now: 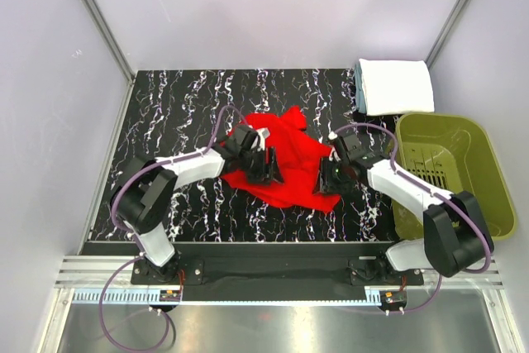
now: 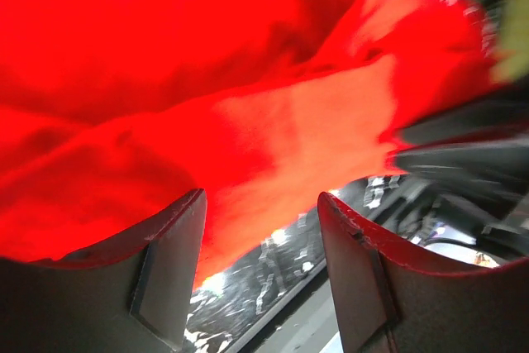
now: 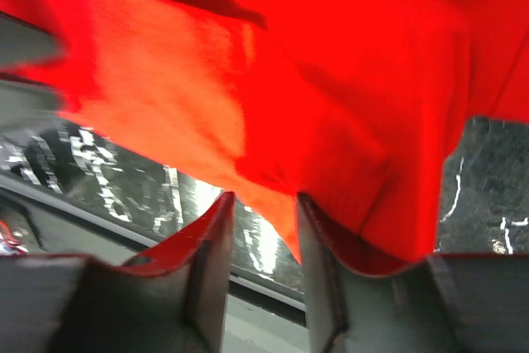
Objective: Fold and stack the t-shirts
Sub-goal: Flatten the tshirt out
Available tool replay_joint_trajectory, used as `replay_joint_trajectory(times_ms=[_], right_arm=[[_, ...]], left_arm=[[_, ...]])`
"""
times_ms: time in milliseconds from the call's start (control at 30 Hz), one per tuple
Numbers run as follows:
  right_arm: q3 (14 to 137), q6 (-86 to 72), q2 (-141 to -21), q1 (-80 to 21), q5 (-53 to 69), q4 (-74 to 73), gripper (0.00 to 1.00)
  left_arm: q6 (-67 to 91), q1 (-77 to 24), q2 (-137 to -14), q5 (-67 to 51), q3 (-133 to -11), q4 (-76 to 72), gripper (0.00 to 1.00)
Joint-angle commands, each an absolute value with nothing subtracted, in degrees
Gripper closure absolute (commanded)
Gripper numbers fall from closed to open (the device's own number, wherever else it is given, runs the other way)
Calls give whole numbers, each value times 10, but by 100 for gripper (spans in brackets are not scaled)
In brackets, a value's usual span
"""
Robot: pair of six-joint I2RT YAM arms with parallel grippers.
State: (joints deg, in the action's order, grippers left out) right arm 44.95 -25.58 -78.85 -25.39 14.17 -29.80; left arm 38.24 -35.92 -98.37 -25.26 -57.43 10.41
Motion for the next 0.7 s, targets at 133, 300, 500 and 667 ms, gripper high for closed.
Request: replay_joint_trajectory(times_ms=[133,300,500,667], right_arm=[[565,-210,-773,-242,114,-307,50],[648,-158,-847,-184,141,-341,48],[653,-121,-873,-184,200,-349,50],[621,-129,-860,-183,162,-365,39]], left_arm=[[394,-375,-964,-192,-526,91,39],[381,-378,-969,-166,-520,111,39],[377,-379,-955,-147,-502,112,39],[377,-379,-954,-147,-494,111,39]])
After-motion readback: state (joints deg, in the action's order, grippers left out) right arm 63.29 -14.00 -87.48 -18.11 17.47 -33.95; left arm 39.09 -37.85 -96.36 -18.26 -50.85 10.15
